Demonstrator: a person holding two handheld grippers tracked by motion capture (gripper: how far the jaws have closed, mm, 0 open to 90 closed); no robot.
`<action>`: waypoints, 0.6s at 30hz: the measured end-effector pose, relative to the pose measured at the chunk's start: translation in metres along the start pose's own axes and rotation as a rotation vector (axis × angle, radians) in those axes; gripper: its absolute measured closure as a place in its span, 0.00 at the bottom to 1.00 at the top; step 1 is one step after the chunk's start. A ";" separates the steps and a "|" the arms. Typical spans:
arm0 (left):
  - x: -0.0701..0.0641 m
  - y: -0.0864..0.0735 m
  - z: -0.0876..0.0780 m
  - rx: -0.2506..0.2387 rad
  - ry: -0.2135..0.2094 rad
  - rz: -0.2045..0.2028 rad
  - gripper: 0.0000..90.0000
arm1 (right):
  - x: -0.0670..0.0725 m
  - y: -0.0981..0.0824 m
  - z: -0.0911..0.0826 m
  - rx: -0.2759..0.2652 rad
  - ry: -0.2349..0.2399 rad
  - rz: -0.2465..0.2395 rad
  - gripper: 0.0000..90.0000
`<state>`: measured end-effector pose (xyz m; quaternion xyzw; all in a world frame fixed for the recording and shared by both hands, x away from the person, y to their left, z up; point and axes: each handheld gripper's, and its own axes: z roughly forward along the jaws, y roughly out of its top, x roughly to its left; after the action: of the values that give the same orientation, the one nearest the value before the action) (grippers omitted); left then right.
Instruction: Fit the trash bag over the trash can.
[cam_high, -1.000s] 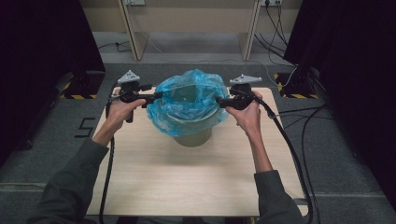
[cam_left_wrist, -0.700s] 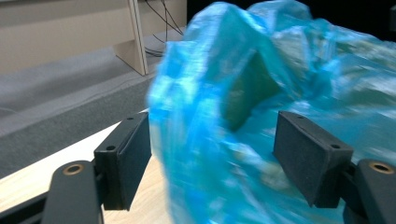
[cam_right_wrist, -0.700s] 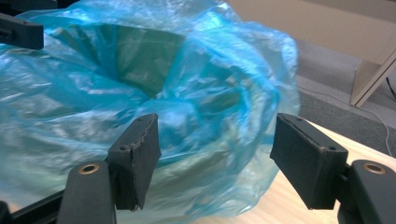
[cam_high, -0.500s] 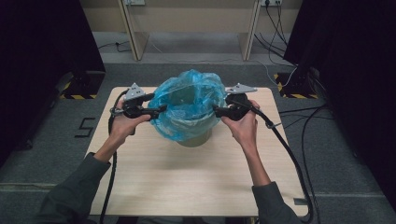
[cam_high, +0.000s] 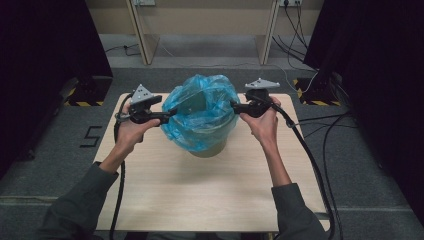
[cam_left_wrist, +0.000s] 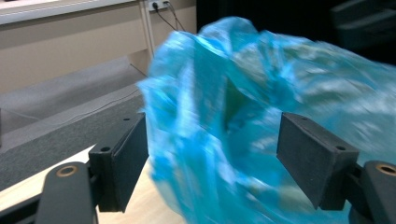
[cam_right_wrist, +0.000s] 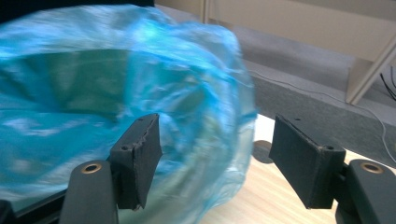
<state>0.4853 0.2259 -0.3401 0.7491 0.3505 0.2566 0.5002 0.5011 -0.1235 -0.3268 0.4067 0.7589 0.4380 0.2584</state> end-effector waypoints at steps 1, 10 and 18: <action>0.002 0.002 0.004 0.004 -0.004 0.003 0.29 | 0.004 0.000 -0.002 -0.003 0.006 -0.011 0.37; 0.022 0.007 0.044 0.048 -0.071 0.041 0.75 | 0.013 -0.003 -0.001 0.024 0.032 -0.034 0.37; 0.057 0.001 0.047 -0.012 -0.080 -0.090 0.93 | 0.009 -0.011 0.003 0.053 0.017 -0.048 0.40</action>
<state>0.5557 0.2434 -0.3543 0.7393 0.3621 0.2055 0.5292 0.4943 -0.1181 -0.3380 0.3912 0.7821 0.4148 0.2514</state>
